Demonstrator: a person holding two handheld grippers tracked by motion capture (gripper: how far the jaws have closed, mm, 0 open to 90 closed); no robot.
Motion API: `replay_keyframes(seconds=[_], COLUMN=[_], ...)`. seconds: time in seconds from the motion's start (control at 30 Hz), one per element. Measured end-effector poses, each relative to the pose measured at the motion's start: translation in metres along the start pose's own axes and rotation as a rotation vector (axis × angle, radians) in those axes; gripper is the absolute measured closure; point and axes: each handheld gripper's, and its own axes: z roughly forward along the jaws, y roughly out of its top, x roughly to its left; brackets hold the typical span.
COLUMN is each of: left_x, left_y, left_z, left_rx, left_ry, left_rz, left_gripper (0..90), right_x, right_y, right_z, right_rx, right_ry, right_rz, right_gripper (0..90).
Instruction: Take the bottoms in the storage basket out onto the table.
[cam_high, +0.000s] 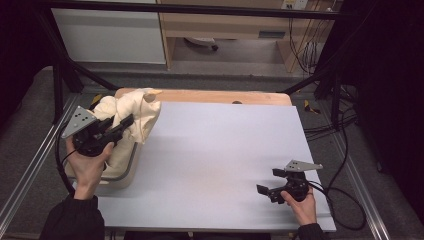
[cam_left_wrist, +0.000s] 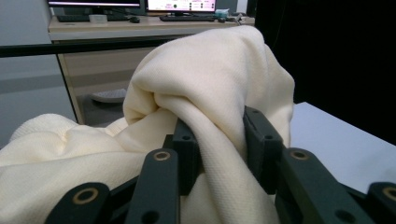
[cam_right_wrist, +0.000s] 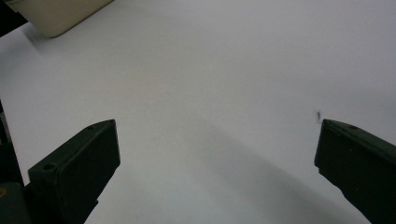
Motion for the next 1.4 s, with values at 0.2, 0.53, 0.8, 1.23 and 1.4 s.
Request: replay_keyframes(seconds=[0.2, 0.53, 0.8, 1.23, 1.4], left_x=[-0.007, -0.018, -0.028, -0.044, -0.050], left_y=[0.001, 0.003, 0.002, 0.001, 0.001], left_z=[0.005, 0.013, 0.020, 0.032, 0.037], left_rx=[0.002, 0.001, 0.005, 0.003, 0.002], left_ry=[-0.018, -0.044, -0.063, -0.102, -0.113], left_rz=[0.004, 0.010, 0.022, 0.014, 0.014], left_gripper=[68.9, 68.9, 68.9, 68.9, 68.9], right_x=[0.000, 0.000, 0.000, 0.000, 0.000], right_y=[0.000, 0.000, 0.000, 0.000, 0.000], right_z=[0.000, 0.000, 0.000, 0.000, 0.000], right_rx=[-0.002, -0.001, 0.000, -0.001, 0.002], right_ry=[0.000, 0.000, 0.000, 0.001, 0.002], right_rz=[-0.002, 0.000, 0.000, 0.000, 0.001], right_gripper=[0.6, 0.5, 0.5, 0.6, 0.6])
